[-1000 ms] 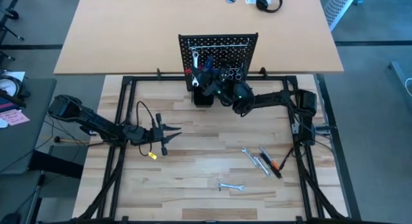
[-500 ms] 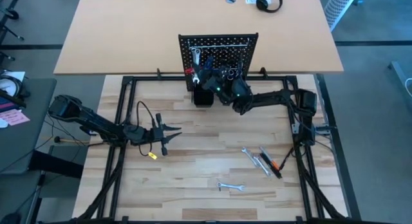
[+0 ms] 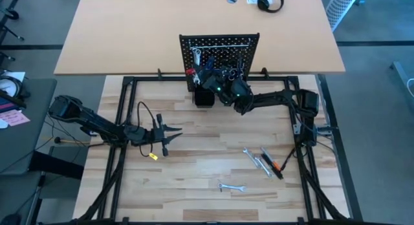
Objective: Hang tools onto peg board
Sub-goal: Hang the wrench on the pegboard
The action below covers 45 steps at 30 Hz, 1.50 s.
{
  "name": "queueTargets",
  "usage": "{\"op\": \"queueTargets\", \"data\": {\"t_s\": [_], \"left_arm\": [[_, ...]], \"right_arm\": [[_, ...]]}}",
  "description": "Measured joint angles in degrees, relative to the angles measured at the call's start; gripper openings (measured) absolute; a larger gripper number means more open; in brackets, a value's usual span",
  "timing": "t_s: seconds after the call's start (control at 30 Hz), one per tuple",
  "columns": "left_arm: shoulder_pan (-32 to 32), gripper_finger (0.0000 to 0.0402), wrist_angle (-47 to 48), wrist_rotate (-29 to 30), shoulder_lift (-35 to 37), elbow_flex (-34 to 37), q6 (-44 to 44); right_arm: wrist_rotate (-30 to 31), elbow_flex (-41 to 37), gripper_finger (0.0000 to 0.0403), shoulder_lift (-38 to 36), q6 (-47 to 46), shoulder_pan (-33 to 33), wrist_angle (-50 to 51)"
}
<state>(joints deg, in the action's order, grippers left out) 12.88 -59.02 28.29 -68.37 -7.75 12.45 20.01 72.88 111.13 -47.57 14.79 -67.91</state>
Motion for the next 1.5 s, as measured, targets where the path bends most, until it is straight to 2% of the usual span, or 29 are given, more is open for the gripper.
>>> {"op": "queueTargets", "data": {"t_s": [0.33, 0.63, 0.77, 1.1, 1.5], "left_arm": [[0.0, 0.0065, 0.0, 0.0, 0.01, 0.0, 0.02], [0.0, 0.0065, 0.0, 0.0, 0.02, 0.0, 0.02], [-0.02, 0.0065, 0.0, 0.0, 0.01, 0.0, 0.02], [0.0, 0.0065, 0.0, 0.0, -0.01, 0.0, -0.01], [0.0, 0.0065, 0.0, 0.0, 0.01, 0.0, -0.1]], "right_arm": [[0.15, -0.07, 0.009, 0.04, 2.44, -0.12, -1.05], [0.13, -0.07, 0.0174, 0.06, 3.48, -0.55, -3.73], [0.11, -0.07, 0.0193, 0.07, 3.51, -0.52, -3.68], [1.78, -0.07, 0.0186, 0.07, 2.16, 0.2, -3.57], [2.12, -0.02, 0.017, 0.09, 1.91, 0.98, 4.63]]}}
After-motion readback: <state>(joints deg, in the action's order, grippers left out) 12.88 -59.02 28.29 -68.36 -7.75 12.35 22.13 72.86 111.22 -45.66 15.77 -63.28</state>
